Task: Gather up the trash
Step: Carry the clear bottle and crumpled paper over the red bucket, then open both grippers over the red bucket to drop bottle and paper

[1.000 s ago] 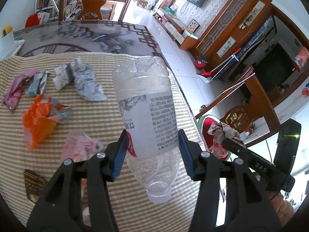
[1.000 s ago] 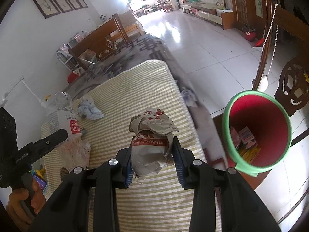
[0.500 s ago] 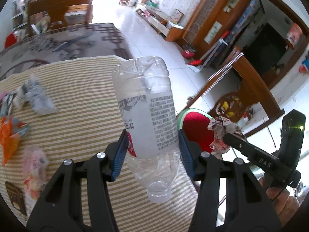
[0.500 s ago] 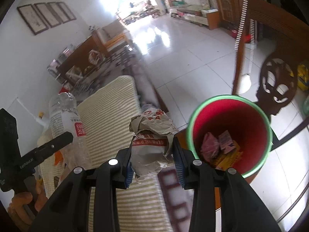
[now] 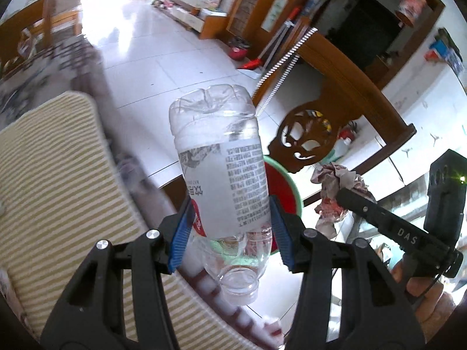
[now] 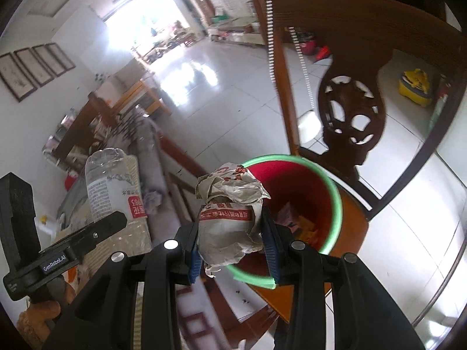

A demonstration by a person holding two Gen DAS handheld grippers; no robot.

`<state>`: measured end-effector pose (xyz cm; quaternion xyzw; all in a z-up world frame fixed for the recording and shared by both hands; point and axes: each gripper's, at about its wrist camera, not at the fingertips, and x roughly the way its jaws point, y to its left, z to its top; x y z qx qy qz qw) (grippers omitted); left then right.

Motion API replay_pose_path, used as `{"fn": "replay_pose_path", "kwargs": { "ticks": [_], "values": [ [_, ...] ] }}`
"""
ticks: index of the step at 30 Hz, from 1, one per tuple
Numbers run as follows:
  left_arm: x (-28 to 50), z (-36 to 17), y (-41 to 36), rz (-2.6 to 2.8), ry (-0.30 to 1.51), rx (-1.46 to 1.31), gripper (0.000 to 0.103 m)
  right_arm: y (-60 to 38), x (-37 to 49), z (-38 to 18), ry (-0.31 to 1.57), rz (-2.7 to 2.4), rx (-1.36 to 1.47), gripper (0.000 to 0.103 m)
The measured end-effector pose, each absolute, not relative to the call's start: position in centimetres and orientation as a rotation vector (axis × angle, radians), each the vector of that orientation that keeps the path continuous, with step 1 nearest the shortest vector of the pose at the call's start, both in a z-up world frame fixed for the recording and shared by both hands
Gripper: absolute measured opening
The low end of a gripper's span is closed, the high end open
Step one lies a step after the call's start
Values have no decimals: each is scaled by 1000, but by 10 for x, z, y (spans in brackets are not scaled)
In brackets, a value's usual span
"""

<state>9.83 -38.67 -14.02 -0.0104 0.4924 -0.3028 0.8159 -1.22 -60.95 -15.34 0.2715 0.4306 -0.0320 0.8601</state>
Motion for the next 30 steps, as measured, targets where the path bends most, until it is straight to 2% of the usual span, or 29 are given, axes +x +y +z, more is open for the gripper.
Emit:
{"fn": "replay_pose_path", "kwargs": {
  "ticks": [5, 8, 10, 22, 30],
  "values": [
    [103, -139, -419, -689, 1048, 23, 50, -630, -16, -155, 895, -87, 597, 37],
    [103, -140, -426, -702, 1050, 10, 64, -638, -17, -158, 890, -84, 633, 50],
    [102, -140, -427, -702, 1048, 9, 66, -639, -18, -158, 877, -93, 653, 56],
    [92, -129, -394, -658, 1023, -13, 68, -622, -16, -155, 888, -71, 641, 57],
    [72, -119, -333, -585, 1008, -96, 68, -581, -6, -153, 913, -21, 601, 57]
  ]
}}
